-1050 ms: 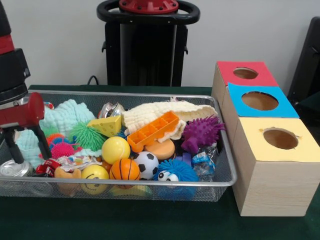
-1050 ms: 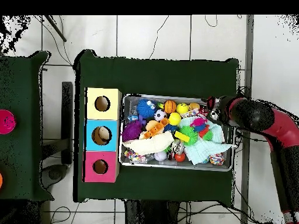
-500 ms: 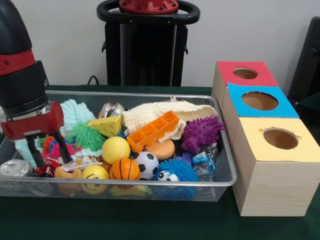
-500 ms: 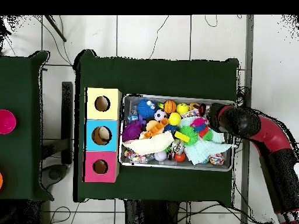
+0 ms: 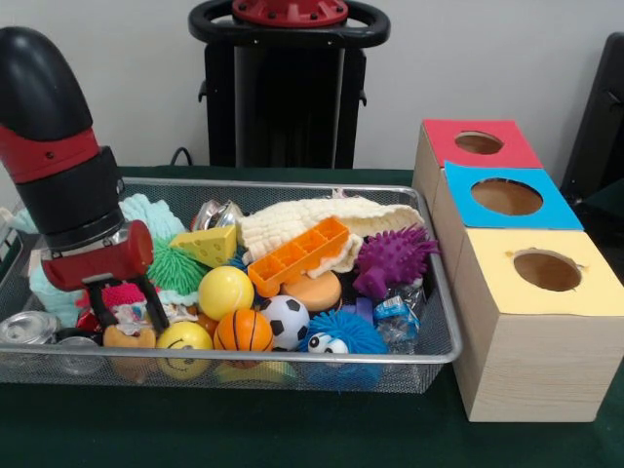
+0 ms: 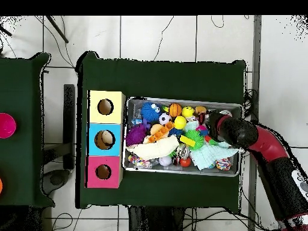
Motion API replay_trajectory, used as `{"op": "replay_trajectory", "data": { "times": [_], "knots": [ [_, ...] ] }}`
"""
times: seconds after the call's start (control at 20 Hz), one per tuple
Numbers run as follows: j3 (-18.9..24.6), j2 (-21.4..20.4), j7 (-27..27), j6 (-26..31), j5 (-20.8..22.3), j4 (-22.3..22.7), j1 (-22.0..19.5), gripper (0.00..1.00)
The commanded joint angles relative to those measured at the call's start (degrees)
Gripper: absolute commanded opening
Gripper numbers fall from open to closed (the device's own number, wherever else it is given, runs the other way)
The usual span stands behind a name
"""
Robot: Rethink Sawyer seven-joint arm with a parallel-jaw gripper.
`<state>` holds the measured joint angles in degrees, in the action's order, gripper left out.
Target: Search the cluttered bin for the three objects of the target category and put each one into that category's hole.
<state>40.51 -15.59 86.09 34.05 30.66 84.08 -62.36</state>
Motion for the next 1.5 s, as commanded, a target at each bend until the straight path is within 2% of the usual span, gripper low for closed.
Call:
{"op": "replay_trajectory", "data": {
  "times": [0.05,0.35,0.75,1.2,1.4,1.5],
  "knots": [
    [-3.7,6.7,1.6,-4.9,0.6,3.2,-2.5,1.00],
    [-3.1,9.3,0.1,-5.0,-0.2,1.6,-2.9,1.00],
    [-3.5,9.3,1.1,-7.5,-0.3,1.4,-2.3,1.00],
    [-4.1,8.1,5.0,-11.2,-0.5,1.8,-1.4,1.00],
    [-3.8,8.6,6.7,-12.1,-1.9,1.1,-1.4,1.00],
    [-4.0,8.8,8.8,-15.0,-2.0,1.1,-1.3,1.00]
  ]
}}
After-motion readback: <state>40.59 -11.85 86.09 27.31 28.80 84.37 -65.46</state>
